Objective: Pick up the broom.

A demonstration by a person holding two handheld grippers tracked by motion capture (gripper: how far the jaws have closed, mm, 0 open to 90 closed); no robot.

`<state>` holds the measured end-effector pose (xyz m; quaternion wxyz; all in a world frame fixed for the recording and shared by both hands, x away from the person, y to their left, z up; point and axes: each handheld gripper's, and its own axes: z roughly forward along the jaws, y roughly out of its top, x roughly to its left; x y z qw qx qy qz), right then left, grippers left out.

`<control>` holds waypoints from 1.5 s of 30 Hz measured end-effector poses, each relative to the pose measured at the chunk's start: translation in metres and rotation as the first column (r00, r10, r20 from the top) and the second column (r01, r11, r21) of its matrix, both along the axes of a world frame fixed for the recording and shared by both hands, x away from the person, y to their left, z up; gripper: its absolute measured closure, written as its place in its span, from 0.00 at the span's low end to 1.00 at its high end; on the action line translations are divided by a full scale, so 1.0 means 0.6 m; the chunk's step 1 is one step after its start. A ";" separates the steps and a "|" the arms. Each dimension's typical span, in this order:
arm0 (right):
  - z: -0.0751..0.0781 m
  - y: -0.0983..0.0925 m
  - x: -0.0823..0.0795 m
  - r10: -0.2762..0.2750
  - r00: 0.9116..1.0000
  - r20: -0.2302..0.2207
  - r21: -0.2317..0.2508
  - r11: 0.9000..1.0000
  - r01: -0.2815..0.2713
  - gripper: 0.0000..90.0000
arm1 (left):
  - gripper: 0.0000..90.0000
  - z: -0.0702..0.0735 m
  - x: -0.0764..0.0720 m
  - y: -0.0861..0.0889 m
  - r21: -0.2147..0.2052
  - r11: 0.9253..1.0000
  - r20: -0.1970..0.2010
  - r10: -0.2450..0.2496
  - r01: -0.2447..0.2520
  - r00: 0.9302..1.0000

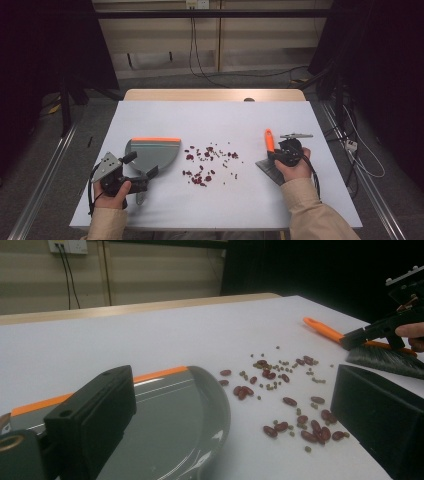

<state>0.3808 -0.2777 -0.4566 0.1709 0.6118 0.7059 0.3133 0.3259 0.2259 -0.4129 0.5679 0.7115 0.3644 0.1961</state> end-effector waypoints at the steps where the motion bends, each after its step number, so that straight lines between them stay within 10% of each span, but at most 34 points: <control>1: 0.000 0.000 -0.001 0.000 1.000 0.003 -0.004 1.000 0.000 0.74 | 0.05 0.001 0.000 -0.001 0.006 1.000 0.002 -0.003 0.003 1.000; 22: 0.008 -0.018 0.001 -0.041 0.999 -0.004 0.108 0.993 0.042 0.75 | 0.05 0.012 0.010 -0.007 -0.009 1.000 0.016 0.005 -0.005 1.000; 37: 0.065 -0.030 -0.021 -0.006 0.984 0.179 0.243 0.969 -0.038 0.78 | 0.05 0.016 0.013 -0.013 -0.002 1.000 0.029 -0.006 0.006 1.000; 45: 0.079 -0.029 -0.032 0.009 0.967 0.255 0.334 0.938 -0.097 0.79 | 0.04 0.019 0.013 -0.015 -0.009 1.000 0.035 -0.006 0.007 0.999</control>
